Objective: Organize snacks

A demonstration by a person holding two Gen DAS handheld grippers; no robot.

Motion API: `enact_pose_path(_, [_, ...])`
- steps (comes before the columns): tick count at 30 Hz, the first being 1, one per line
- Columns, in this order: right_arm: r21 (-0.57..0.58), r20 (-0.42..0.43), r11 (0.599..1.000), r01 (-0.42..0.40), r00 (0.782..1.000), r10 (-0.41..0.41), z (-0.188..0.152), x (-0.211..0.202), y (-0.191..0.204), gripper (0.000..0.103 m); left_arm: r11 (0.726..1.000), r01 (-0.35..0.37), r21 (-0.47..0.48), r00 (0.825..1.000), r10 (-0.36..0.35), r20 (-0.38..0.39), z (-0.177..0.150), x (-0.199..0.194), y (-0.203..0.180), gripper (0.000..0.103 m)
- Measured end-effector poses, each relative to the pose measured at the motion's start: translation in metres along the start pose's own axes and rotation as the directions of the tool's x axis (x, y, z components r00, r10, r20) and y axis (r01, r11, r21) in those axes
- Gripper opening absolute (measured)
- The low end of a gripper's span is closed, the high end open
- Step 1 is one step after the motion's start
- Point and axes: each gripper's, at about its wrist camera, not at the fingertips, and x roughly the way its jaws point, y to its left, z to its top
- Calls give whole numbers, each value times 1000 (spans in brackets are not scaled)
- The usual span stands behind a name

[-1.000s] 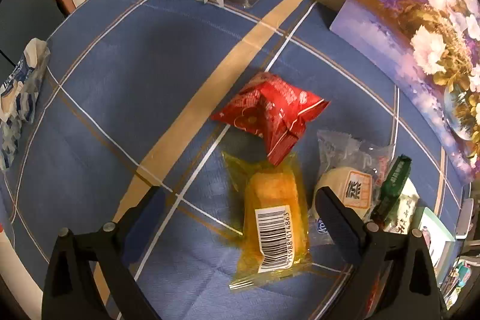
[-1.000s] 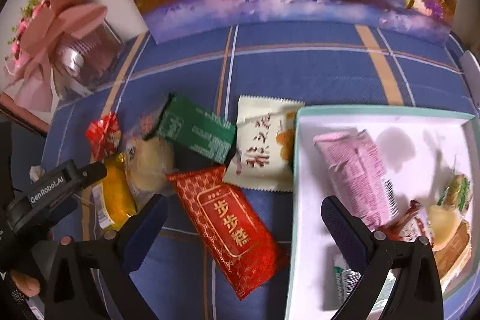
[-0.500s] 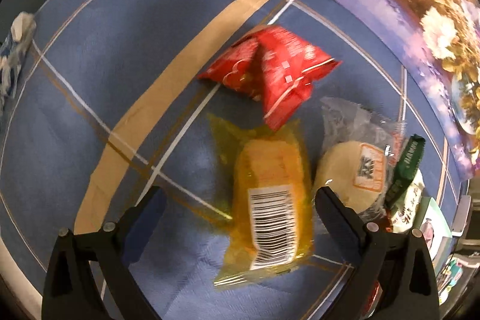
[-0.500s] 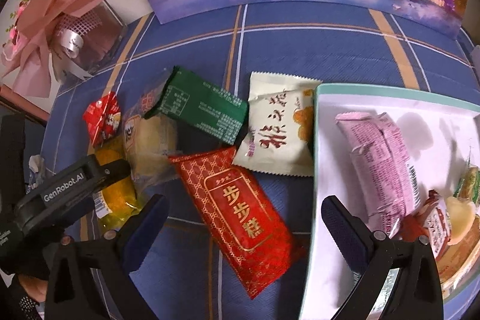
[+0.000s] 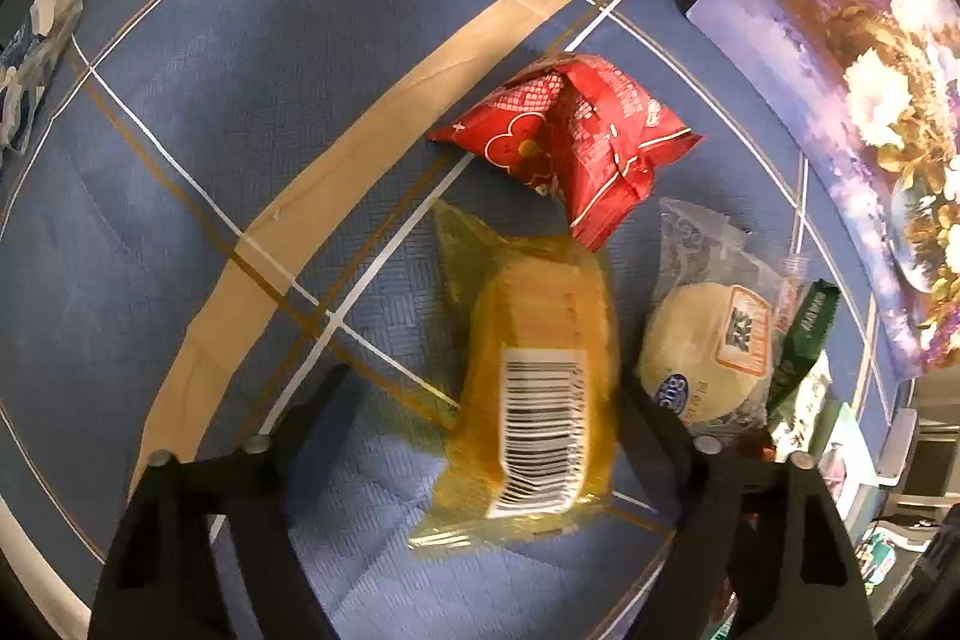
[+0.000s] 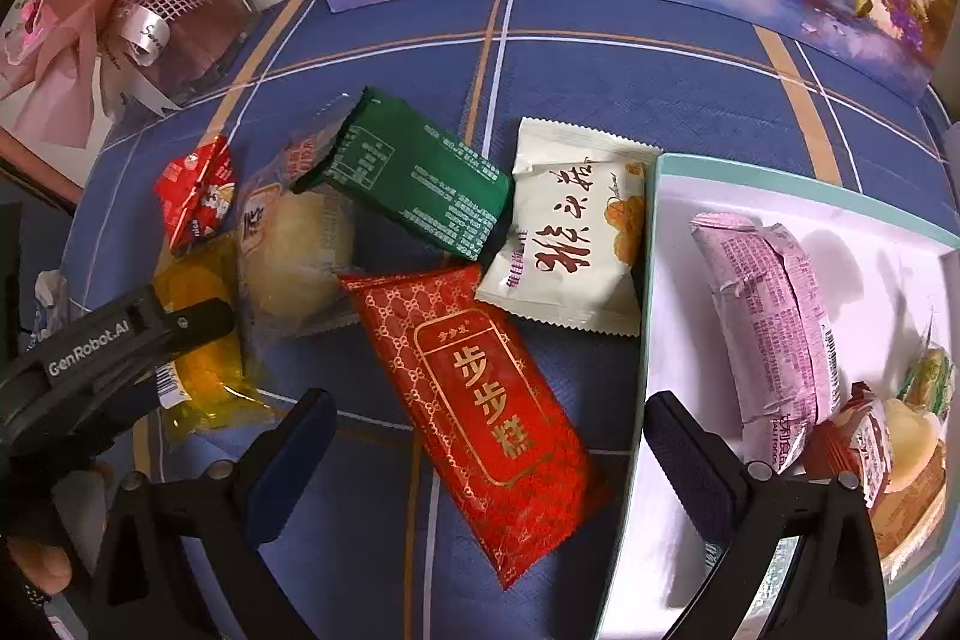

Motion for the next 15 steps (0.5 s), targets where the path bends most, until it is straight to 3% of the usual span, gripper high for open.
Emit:
enact_pose_path(6, [-1, 0, 1000, -13, 1000, 13, 2, -4, -2, 103, 999, 39, 1, 999, -39, -3, -3, -6, 0, 61])
enact_pose_path(15, [-6, 27, 998, -60, 998, 60, 9, -20, 0, 103, 999, 40, 26, 999, -40, -25, -8, -7, 1, 60])
